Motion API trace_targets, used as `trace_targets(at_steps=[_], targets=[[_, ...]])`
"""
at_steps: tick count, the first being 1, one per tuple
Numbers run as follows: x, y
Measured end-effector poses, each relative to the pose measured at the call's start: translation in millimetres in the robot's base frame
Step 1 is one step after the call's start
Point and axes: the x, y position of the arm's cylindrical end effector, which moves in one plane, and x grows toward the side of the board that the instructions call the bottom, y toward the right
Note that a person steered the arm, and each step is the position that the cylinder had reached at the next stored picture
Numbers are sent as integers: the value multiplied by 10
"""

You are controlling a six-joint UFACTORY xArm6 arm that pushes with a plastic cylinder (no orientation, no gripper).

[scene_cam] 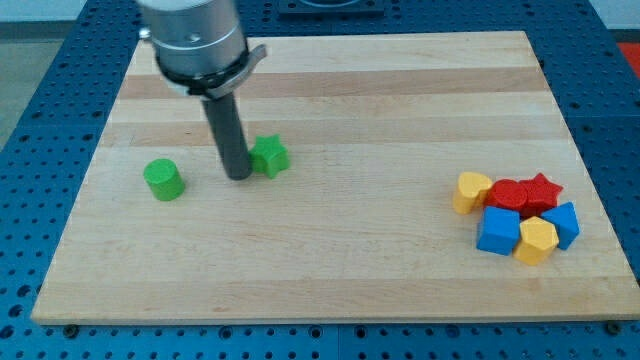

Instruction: Slide the blue cube slightly down

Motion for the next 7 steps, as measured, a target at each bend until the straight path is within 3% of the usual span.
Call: trace_targets(at_steps=[2, 4, 5, 7], targets=[[-216, 669], [354, 649], [715, 267], [843, -1148]])
